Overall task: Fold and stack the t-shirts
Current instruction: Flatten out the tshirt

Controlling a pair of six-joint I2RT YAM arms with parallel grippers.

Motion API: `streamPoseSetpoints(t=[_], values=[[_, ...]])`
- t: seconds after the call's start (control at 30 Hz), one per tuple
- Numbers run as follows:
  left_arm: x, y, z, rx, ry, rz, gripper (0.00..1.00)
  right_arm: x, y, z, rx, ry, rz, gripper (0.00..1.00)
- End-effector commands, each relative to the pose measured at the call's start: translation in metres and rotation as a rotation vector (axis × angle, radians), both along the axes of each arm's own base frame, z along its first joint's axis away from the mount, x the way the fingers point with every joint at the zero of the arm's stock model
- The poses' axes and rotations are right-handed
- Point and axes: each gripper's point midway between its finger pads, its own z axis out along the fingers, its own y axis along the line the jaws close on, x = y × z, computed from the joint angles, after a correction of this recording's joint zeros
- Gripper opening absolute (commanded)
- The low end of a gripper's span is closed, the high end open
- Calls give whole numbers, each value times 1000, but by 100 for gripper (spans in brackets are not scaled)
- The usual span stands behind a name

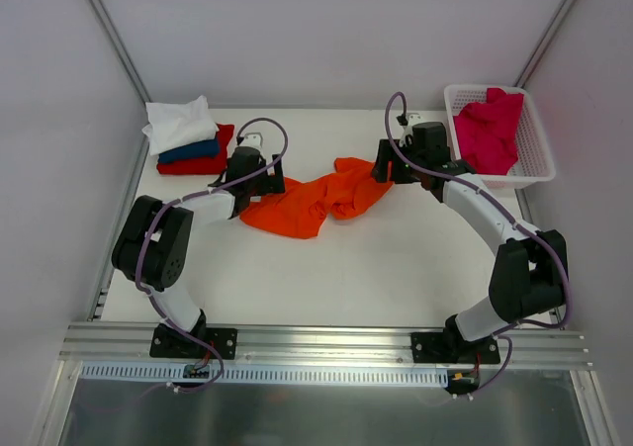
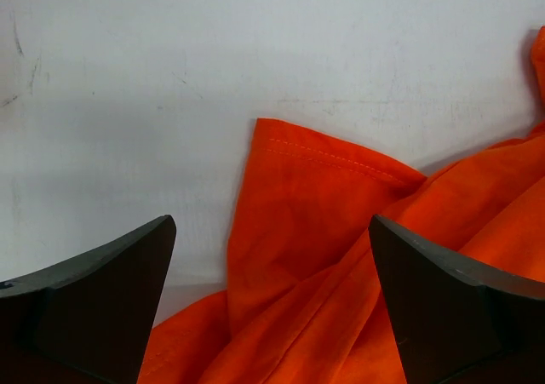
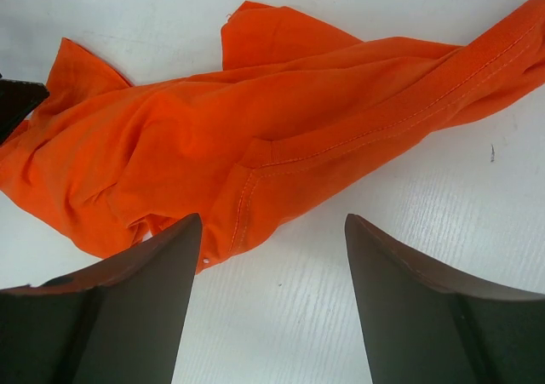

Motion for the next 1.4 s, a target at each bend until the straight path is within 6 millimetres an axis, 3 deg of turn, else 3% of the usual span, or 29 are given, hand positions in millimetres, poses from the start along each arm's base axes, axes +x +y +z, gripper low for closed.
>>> streamPoseSetpoints(t=[0.0,0.2,0.3,0.33,0.6,0.63,0.67,0.7,1.03,1.37], values=[[17,-9,24,-31,-67,-4,99,2,8,24,30,-65,22,72],[25,-14,17,-35,-67,-8,97,1,12,25,36,-64,40,73],[28,-20,13,-48,-58,-26,86,-1,14,24,42,-60,48,72],[29,-21,11,-50,-52,-31,78,-1,14,26,43,-63,51,72],[36,-23,8,-50,-38,-22,65,-2,14,30,49,-71,56,72],[37,-22,7,-49,-32,-22,61,-2,15,31,52,-73,59,73],[37,-24,7,-51,-29,-25,47,-2,15,31,54,-72,62,72],[38,-24,4,-48,-20,-24,45,-3,16,31,56,-72,66,73],[50,-28,-5,-45,68,-25,46,-9,15,52,71,-115,68,73],[40,-18,-10,-17,133,16,46,-12,15,51,76,-106,70,73]])
